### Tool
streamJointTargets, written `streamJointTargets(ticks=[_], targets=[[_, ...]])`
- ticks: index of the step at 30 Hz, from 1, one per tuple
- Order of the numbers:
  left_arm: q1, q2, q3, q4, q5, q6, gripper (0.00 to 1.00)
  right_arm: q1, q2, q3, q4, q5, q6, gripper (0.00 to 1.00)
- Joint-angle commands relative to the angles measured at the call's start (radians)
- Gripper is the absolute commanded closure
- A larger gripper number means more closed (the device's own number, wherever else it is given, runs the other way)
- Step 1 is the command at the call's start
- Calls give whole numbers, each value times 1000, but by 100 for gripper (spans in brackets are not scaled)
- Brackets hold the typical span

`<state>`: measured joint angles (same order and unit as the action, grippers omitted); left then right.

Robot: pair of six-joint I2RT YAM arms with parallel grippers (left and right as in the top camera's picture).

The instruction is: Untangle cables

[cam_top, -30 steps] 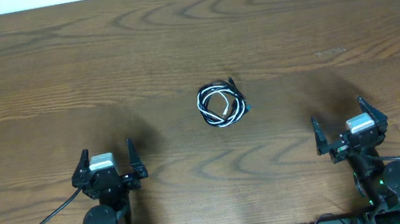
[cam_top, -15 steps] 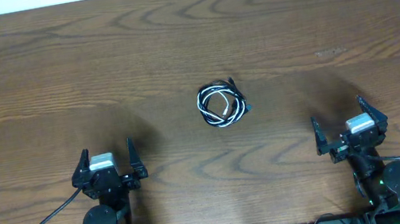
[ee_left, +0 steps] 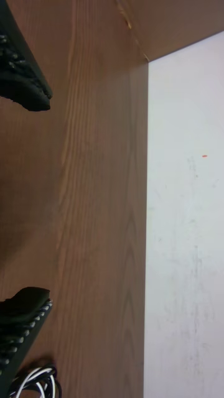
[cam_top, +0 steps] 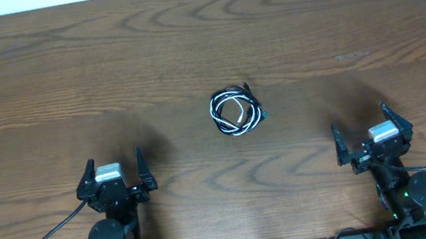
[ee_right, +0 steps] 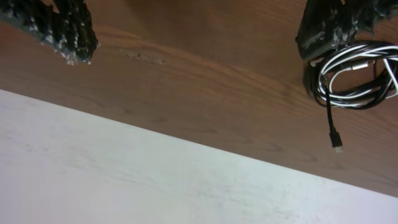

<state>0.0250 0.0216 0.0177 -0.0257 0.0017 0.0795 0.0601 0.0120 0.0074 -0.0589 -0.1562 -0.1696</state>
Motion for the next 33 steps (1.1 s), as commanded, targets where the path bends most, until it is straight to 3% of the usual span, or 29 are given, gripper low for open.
streamJointTargets(ticks=[1,14,18,23,26,33], targets=[[-3,2,-14,-48,-10,13,4,-7,-1,-2,-5,7,-4,1],[-3,4,-14,-47,-11,14,4,-7,0,-2,2,-60,-3,1],[-2,4,-14,60,-6,24,4,-7,15,-1,-1,-52,-3,1],[-2,38,48,117,67,-177,4,-7,86,6,-2,-54,30,1],[-5,136,129,89,116,-187,4,-7,147,34,-1,-61,87,1],[-13,591,482,12,238,-187,4,-7,413,221,-9,-91,87,1]])
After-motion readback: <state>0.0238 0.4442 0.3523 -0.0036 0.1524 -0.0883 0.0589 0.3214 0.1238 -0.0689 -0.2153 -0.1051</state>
